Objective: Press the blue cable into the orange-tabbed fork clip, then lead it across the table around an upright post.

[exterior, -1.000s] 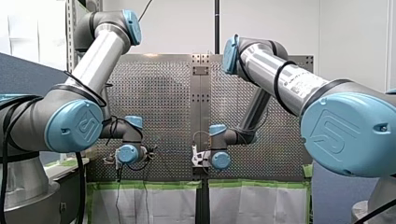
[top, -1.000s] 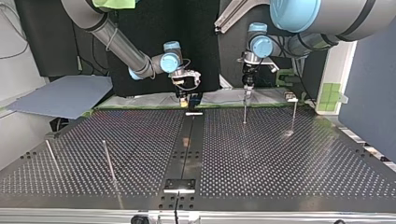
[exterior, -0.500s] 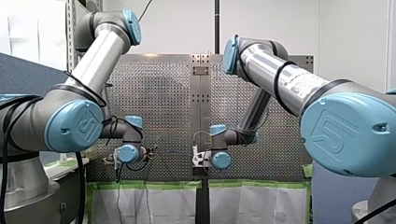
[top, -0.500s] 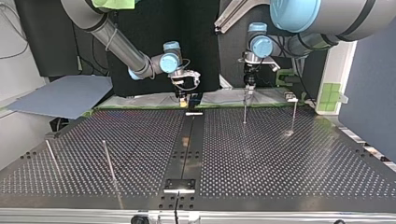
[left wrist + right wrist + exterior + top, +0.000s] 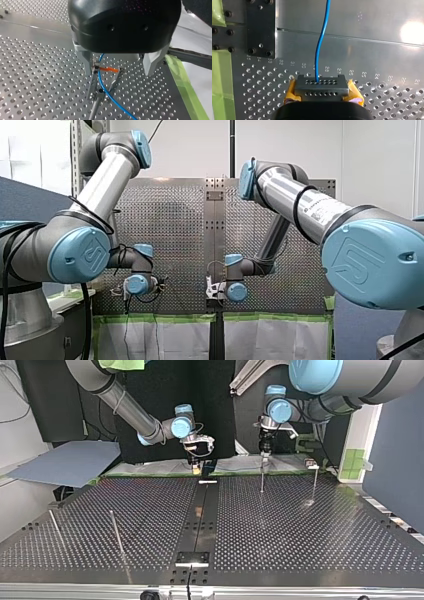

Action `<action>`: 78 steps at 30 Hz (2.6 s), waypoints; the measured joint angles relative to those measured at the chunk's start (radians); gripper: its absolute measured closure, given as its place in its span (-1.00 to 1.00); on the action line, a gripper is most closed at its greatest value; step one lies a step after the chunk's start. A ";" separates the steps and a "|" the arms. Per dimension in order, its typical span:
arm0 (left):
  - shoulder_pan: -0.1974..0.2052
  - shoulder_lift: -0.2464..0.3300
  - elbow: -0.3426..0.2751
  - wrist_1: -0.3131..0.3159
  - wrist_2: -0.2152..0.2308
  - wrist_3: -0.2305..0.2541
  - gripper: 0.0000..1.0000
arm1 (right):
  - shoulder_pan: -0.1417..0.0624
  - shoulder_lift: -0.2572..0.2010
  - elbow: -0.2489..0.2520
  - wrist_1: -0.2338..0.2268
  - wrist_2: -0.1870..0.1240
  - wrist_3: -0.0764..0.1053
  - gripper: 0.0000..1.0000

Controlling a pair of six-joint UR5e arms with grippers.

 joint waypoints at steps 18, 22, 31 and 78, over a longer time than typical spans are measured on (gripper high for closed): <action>-0.066 -0.001 0.104 -0.109 -0.045 -0.053 -1.00 | -0.006 0.000 0.000 0.000 0.000 0.004 1.00; -0.078 -0.001 0.117 -0.111 -0.049 -0.069 -1.00 | -0.006 0.000 0.000 -0.002 0.000 0.004 1.00; -0.100 -0.012 0.159 -0.120 -0.053 -0.099 -1.00 | -0.006 0.001 0.000 -0.006 -0.009 0.004 1.00; -0.135 -0.146 0.361 -0.196 -0.174 0.057 1.00 | -0.008 0.003 0.000 -0.005 -0.013 0.004 1.00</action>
